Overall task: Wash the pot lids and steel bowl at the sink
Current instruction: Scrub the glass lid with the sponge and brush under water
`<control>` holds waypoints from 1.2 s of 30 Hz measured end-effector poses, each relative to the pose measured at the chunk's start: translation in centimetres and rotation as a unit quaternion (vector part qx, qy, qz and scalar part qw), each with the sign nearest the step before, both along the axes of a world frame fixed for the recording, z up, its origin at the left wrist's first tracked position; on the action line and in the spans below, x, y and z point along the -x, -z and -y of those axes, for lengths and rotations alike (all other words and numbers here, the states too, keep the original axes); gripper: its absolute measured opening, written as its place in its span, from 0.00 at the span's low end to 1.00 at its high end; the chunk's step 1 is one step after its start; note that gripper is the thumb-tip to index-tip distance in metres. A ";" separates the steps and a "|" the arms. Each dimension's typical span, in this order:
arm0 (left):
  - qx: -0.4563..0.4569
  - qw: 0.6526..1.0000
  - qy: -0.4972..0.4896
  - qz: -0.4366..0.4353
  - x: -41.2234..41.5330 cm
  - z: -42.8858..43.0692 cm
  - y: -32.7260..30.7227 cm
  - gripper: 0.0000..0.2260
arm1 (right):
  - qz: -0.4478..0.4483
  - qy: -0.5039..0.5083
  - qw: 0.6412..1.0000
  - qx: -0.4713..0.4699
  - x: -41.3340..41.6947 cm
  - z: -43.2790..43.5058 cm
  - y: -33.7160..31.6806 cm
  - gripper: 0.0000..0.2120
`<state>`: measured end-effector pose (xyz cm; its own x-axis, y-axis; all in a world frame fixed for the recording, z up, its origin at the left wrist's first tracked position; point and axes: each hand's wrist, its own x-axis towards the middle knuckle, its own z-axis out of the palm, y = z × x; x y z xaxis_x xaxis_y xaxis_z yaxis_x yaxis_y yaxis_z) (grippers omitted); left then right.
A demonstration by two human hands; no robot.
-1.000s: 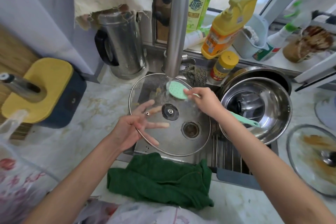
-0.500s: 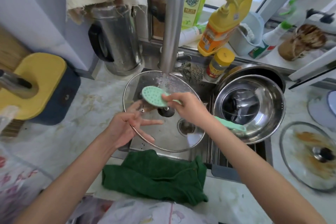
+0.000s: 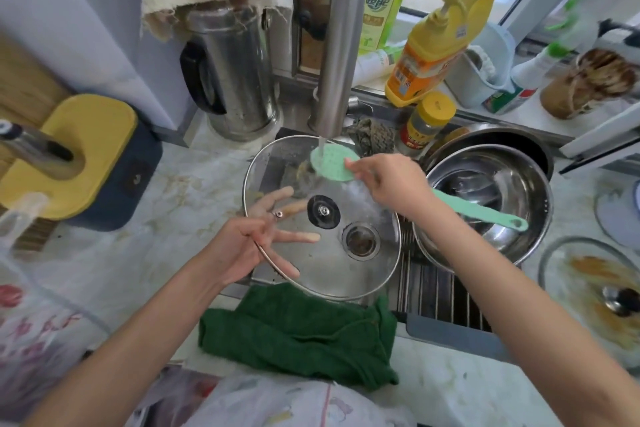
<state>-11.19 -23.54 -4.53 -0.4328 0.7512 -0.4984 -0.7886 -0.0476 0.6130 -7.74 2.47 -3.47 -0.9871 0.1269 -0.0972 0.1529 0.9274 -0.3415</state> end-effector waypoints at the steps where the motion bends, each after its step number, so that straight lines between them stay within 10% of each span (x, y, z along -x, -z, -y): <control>1: -0.001 1.000 -0.006 0.003 0.0 0.0 0.0 0.37 | -0.013 -0.042 0.999 0.023 -0.4 1.2 0.0 0.12; 36: 0.040 0.999 0.013 -0.026 -0.1 0.3 -0.5 0.37 | -0.052 -0.018 0.994 -0.093 -1.0 0.9 0.2 0.14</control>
<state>-11.14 -23.86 -3.99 -0.4414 0.7205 -0.5348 -0.7557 0.0229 0.6546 -6.73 1.53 -3.72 -0.9948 0.0975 0.0281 0.0911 0.9802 -0.1756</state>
